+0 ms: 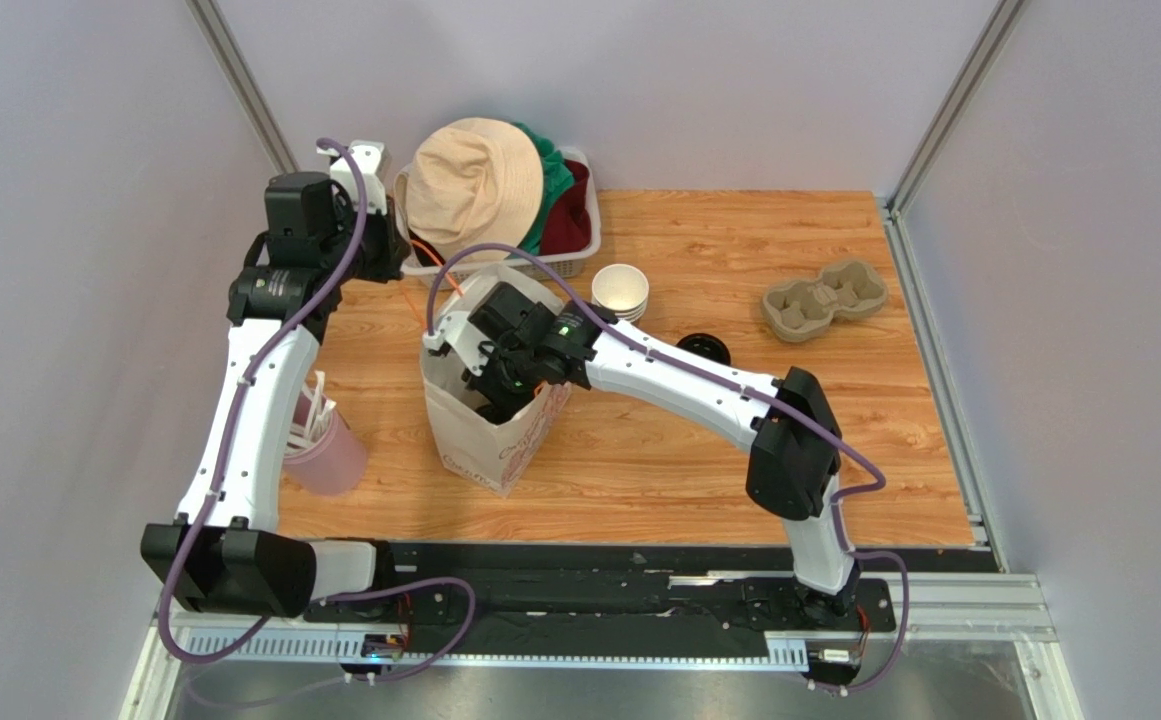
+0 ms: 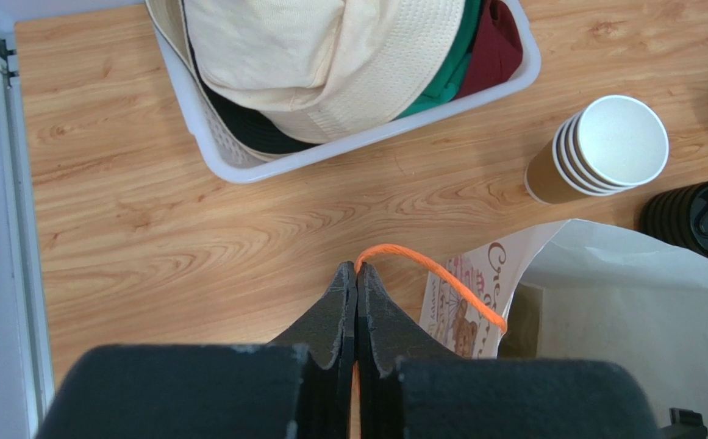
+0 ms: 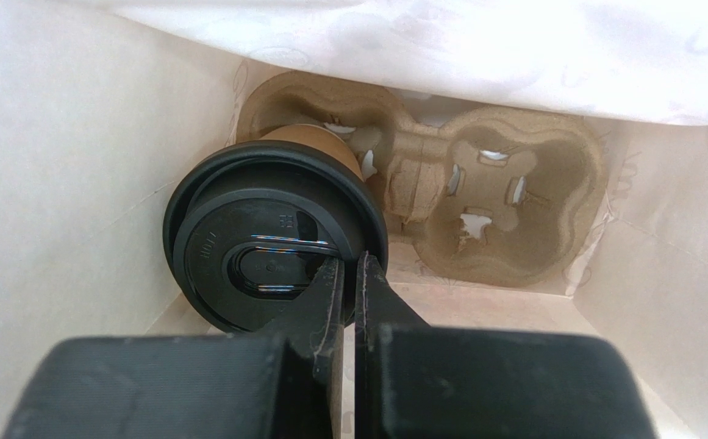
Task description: Pack the takeout coffee
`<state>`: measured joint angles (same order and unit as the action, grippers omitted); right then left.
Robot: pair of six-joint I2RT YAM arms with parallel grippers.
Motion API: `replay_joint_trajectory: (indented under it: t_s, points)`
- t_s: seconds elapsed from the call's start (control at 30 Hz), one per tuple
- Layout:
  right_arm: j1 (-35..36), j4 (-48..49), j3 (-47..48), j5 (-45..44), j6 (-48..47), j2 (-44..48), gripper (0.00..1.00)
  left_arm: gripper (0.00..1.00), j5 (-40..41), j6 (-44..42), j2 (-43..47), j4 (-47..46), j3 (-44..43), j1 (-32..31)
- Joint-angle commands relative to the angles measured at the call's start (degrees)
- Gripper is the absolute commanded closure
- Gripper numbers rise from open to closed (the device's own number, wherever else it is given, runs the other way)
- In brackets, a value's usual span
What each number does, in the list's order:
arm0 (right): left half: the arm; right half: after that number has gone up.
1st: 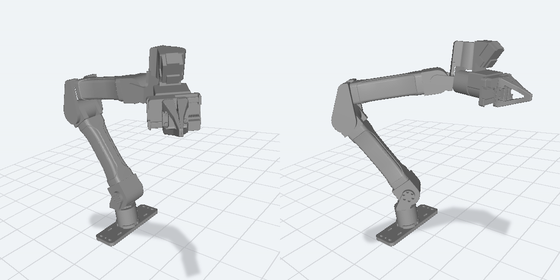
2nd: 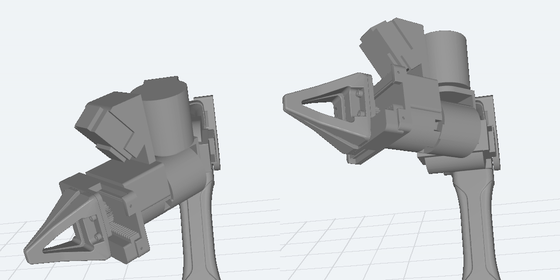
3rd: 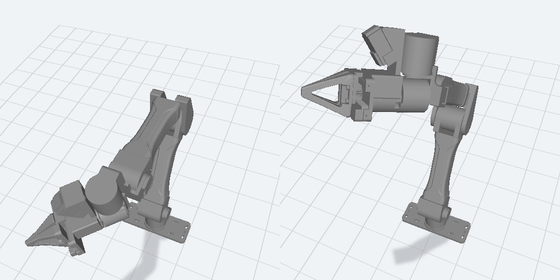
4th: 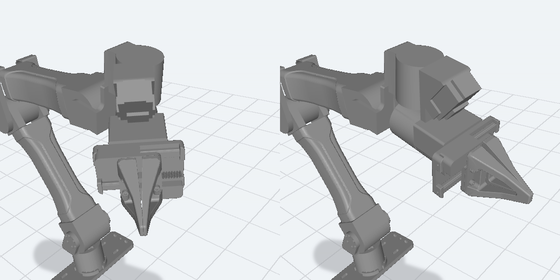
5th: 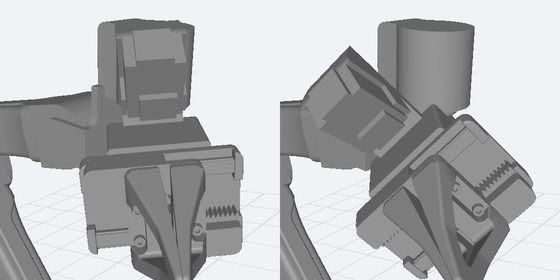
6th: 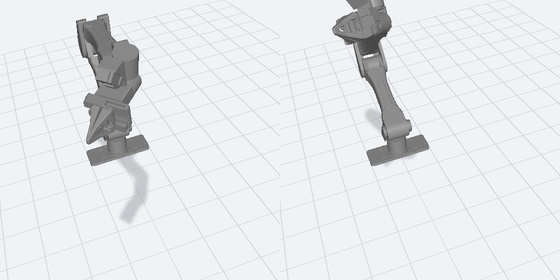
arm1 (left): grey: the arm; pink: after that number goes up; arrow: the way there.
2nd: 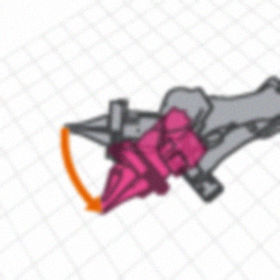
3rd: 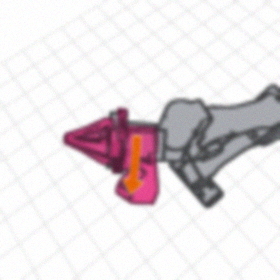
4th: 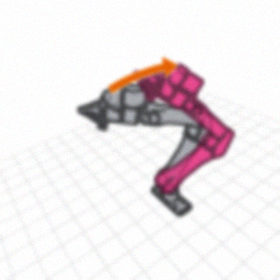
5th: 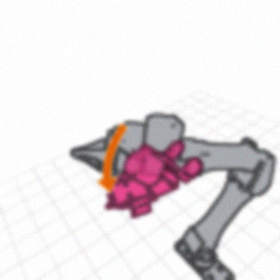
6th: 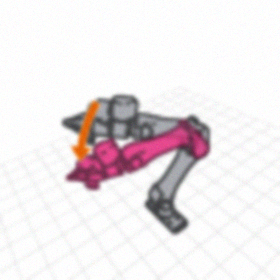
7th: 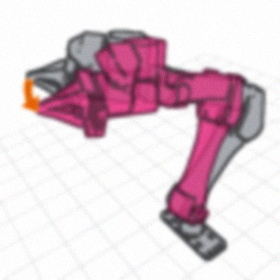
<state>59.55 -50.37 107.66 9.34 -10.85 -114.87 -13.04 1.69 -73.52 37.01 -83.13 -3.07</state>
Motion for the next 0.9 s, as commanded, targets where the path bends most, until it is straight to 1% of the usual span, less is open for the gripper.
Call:
replay_joint_trajectory:
  t_s: [0.0,0.23,0.4,0.57,0.7,0.87]
  points:
    - [1.09,-4.29,2.03,1.29,-1.71,-0.7,1.0,1.0,1.35,1.29,1.62,-2.91,-0.1,0.79]
    - [1.27,-8.16,5.63,3.22,-2.16,-4.92,1.0,1.0,-3.04,1.73,1.97,-3.7,0.16,0.96]
    - [1.18,-11.33,8.71,4.63,-2.16,-7.73,1.0,1.0,-4.1,2.0,2.24,-3.7,0.16,1.05]
    - [1.45,-13.35,9.85,4.81,-2.68,-8.97,1.0,1.0,-4.98,2.0,2.24,-3.7,-0.01,1.22]
    - [1.53,-15.54,12.65,5.42,-3.03,-10.11,1.0,1.0,-5.24,2.26,2.32,-3.88,-0.01,1.23]
    - [1.62,-18.62,14.78,7.09,-3.47,-12.04,0.94,1.0,-5.51,2.26,2.41,-3.79,-0.01,1.31]
